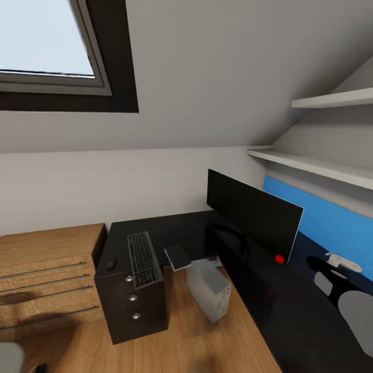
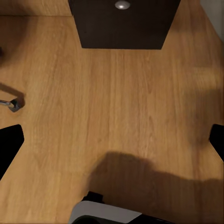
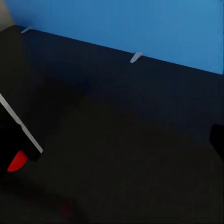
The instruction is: In the bedroom, organize the workspace by keeping the computer under the desk, ensuring the monitor is on the desk, placing the keyboard on the desk next to the monitor, placing the mouse on the desk next to the keyboard, moving the folder from the swivel chair onto the desk next to the mouse, stacking the notebook on top of the folder with the pen on top of the notebook, and positioning the swivel chair next to the desk.
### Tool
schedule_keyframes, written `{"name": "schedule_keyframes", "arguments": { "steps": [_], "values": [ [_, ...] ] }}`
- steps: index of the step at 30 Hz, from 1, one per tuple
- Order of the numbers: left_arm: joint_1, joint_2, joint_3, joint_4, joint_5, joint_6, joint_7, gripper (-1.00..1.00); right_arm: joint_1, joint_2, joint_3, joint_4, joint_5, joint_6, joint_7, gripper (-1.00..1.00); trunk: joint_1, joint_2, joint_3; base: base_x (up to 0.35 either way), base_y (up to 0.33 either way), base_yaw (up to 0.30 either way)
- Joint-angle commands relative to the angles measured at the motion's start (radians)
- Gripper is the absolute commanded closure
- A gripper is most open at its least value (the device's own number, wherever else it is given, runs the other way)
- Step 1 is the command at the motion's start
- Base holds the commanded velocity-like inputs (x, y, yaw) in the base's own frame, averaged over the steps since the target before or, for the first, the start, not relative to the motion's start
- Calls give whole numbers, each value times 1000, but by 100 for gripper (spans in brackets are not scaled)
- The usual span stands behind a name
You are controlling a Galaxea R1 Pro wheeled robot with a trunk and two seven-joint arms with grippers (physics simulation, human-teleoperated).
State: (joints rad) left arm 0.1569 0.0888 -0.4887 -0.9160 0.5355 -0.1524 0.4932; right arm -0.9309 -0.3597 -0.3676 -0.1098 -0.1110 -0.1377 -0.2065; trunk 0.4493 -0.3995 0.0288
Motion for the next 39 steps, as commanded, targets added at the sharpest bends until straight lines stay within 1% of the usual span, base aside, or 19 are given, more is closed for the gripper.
{"name": "schedule_keyframes", "arguments": {
  "steps": [1, 2, 3, 4, 9, 17, 31, 39],
  "values": [
    [0, 1, -5, 0, 11, -7, 5, -100, -1, 0, 4, 1, -12, -19, -2, -100, 1, -1, 0, 206, -137, 0],
    [0, 1, -5, 1, 11, -7, 5, -100, -1, 0, 4, 1, -12, -30, -2, -100, 1, -1, 0, 202, -136, 0],
    [0, 0, -5, 2, 11, -7, 5, -100, -1, 0, 3, 2, -13, -57, -2, -100, 1, -1, 0, 196, -133, 0],
    [0, -1, -5, 4, 11, -7, 4, -100, -2, 4, 3, 7, -15, -108, 1, -100, 1, -1, 0, 212, -133, 0],
    [0, -1, -5, 5, 11, -7, 4, -100, -2, 11, 2, 7, -18, -141, 1, -100, 1, -1, 0, 232, -137, 0],
    [0, -1, -5, 5, 11, -7, 4, -100, -2, 12, 1, 7, -18, -146, 1, -100, 1, -1, 0, 203, -130, 0],
    [0, -1, -5, 5, 11, -9, 4, -100, -2, 15, -3, 6, -19, -146, -1, -100, 1, -1, 0, 24, -13, 0],
    [0, 0, -5, 5, 11, -10, 4, -100, -2, 16, -4, 7, -19, -146, -1, -100, 1, -1, 0, 256, 0, 0]
  ]
}}
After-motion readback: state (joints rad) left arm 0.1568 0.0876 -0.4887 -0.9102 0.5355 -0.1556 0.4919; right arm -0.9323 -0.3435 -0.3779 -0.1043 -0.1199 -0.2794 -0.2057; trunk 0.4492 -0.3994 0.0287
